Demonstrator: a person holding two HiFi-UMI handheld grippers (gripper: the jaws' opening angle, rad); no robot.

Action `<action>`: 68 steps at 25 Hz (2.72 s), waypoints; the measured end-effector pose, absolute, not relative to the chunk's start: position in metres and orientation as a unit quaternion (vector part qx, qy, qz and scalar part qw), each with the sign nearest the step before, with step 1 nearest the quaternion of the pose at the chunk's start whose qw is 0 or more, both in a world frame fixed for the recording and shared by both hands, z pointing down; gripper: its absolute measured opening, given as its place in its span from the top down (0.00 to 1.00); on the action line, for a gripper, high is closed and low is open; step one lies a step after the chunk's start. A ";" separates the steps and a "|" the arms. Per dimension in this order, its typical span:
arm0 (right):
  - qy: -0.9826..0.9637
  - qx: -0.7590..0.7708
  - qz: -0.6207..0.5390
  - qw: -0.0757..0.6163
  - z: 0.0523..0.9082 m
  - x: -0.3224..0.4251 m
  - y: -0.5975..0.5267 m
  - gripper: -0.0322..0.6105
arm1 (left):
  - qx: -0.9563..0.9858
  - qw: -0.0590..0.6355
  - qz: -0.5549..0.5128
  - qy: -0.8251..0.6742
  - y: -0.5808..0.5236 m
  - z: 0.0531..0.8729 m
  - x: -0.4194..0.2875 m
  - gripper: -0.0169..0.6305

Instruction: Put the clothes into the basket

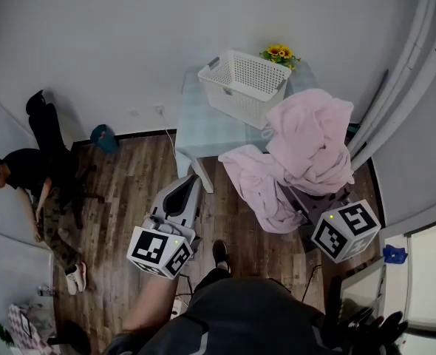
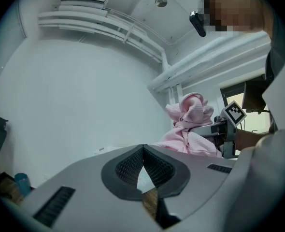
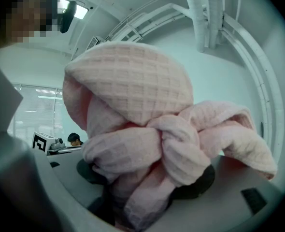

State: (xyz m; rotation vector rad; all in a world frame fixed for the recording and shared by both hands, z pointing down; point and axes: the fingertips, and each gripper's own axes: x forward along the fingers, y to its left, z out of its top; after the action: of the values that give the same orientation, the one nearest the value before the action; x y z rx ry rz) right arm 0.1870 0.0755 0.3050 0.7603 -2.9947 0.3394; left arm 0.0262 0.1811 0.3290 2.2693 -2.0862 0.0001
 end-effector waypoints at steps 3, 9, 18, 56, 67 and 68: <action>-0.957 0.263 0.121 0.023 0.309 0.142 0.043 0.40 | 0.746 0.034 -0.004 -0.665 0.143 0.329 -0.025 0.96; -0.955 0.277 0.108 0.012 0.305 0.136 0.038 0.40 | 0.754 0.015 -0.007 -0.656 0.131 0.322 -0.035 0.96; -0.950 0.296 0.101 -0.002 0.301 0.134 0.036 0.40 | 0.771 -0.008 -0.012 -0.637 0.129 0.313 -0.037 0.96; -0.931 0.343 0.126 -0.013 0.274 0.040 -0.252 0.40 | 0.767 -0.005 0.021 -0.641 -0.157 0.289 -0.150 0.96; -0.889 0.432 0.155 0.006 0.306 0.027 -0.298 0.40 | 0.793 -0.001 0.018 -0.610 -0.212 0.293 -0.176 0.96; -0.883 0.439 0.164 0.010 0.313 0.019 -0.309 0.40 | 0.795 0.005 0.020 -0.606 -0.223 0.298 -0.185 0.96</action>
State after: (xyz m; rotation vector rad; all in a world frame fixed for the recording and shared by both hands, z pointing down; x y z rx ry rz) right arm 0.0192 -0.3088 0.3131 1.3699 -2.7585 0.5114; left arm -0.1849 -0.2234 0.2977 2.4907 -1.8972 0.0622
